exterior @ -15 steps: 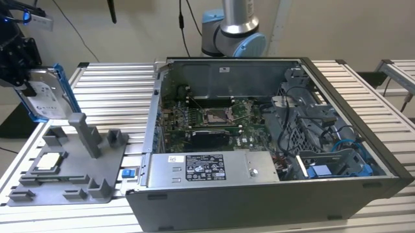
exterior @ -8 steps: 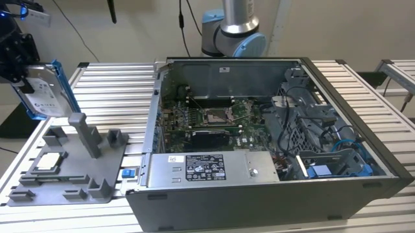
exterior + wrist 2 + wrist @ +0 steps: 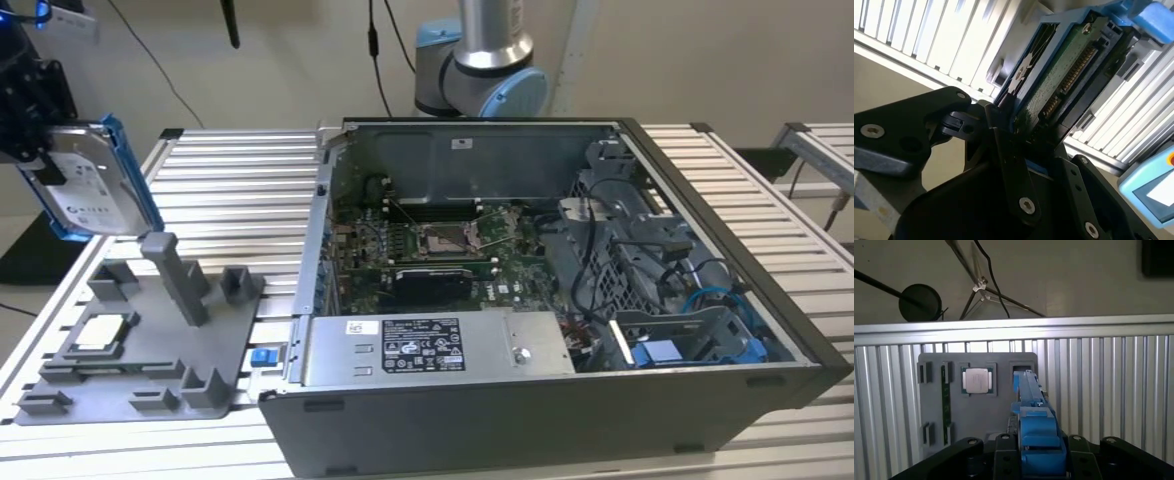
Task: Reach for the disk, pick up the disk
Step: 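Pick up the disk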
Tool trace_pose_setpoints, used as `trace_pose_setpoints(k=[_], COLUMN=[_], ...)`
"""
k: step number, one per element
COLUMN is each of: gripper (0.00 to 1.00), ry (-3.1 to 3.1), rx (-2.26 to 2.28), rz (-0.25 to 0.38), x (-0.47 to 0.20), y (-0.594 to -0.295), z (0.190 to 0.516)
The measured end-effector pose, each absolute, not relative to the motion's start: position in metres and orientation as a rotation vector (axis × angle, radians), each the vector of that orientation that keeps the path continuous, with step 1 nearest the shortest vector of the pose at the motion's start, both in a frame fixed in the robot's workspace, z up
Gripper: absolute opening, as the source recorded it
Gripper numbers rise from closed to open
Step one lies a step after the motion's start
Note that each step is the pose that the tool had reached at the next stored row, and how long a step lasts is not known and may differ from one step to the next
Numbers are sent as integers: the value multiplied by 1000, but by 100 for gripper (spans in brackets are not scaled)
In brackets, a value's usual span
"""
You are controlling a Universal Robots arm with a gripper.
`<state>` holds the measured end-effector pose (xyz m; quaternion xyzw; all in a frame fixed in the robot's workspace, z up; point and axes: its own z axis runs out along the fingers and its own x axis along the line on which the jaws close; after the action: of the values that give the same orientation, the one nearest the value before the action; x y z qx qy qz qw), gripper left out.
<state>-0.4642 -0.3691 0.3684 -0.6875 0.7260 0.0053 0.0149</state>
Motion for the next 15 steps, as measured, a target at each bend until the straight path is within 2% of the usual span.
trace_pose_setpoints(k=[15], gripper=[0], ry=[2260], rx=[-2140], rz=[17], x=[-464], y=[-369], z=[386])
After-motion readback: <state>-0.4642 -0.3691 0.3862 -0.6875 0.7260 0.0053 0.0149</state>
